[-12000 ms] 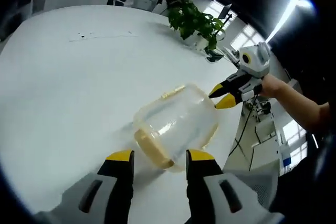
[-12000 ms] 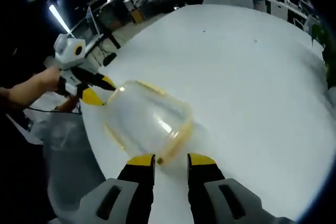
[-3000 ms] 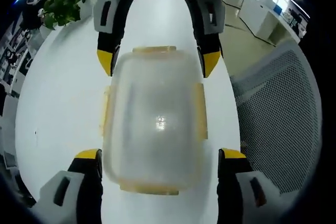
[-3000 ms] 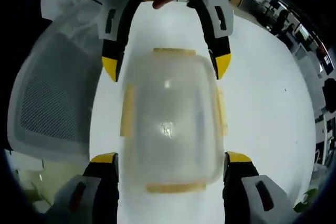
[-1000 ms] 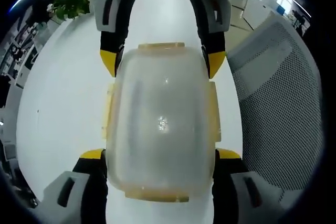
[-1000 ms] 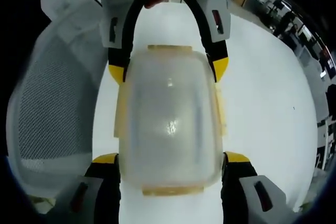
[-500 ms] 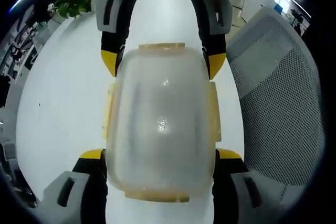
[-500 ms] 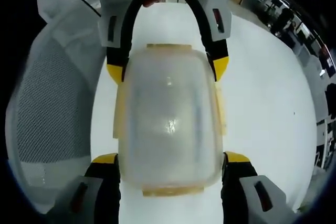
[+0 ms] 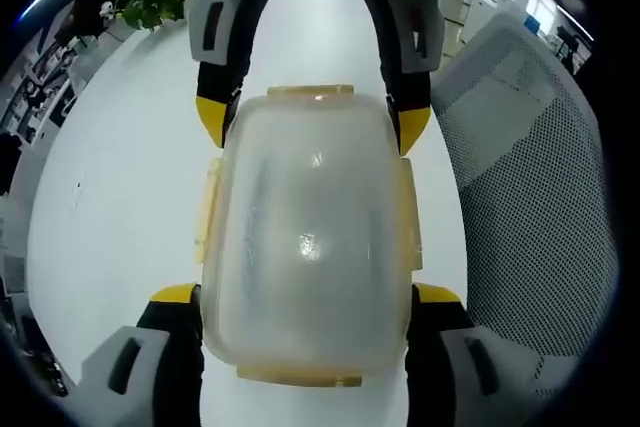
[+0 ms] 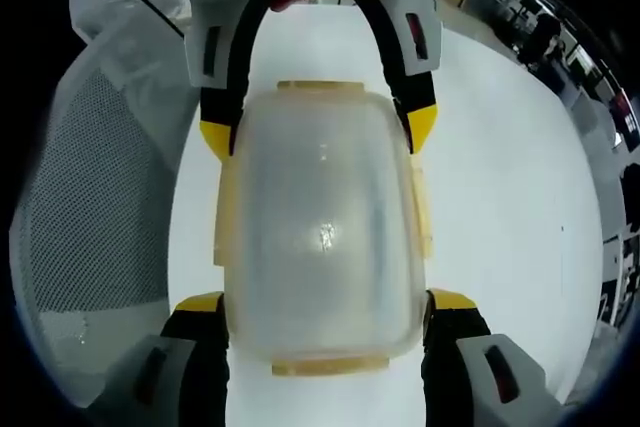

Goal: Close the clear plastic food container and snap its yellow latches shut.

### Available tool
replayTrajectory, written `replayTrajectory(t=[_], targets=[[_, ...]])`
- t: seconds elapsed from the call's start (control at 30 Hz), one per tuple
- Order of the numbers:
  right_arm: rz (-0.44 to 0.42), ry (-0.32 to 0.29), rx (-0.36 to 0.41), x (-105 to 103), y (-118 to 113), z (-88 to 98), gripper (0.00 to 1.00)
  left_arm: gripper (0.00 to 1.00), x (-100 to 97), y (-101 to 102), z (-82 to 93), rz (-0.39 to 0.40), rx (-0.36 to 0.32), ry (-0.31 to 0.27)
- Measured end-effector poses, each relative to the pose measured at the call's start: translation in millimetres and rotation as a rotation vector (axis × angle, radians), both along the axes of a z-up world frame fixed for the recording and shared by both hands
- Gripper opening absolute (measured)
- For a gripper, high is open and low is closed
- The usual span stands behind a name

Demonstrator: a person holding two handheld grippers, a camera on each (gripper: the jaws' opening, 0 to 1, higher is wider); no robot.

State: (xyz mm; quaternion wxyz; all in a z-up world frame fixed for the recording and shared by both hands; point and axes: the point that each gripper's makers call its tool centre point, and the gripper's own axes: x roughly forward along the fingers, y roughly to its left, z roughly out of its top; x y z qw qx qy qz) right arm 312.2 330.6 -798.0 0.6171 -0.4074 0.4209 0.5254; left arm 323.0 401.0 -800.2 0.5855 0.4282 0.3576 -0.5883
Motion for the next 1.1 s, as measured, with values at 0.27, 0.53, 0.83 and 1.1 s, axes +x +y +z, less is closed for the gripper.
replayTrajectory(t=[0.27, 0.53, 0.83, 1.1], targets=[[-0.001, -0.001, 0.01, 4, 14, -0.4, 0.81, 0.84, 3.4, 14, -0.8, 0.007, 0.0, 0.005], [0.004, -0.005, 0.006, 8, 28, -0.7, 0.81, 0.84, 6.6, 26, -0.7, 0.024, -0.007, 0.01], [-0.005, -0.007, -0.005, 11, 39, -1.6, 0.82, 0.85, 9.5, 36, -0.8, 0.027, -0.008, 0.019], [-0.001, 0.003, -0.008, 13, 47, -2.4, 0.82, 0.85, 9.9, 45, -1.2, 0.036, -0.002, 0.023]])
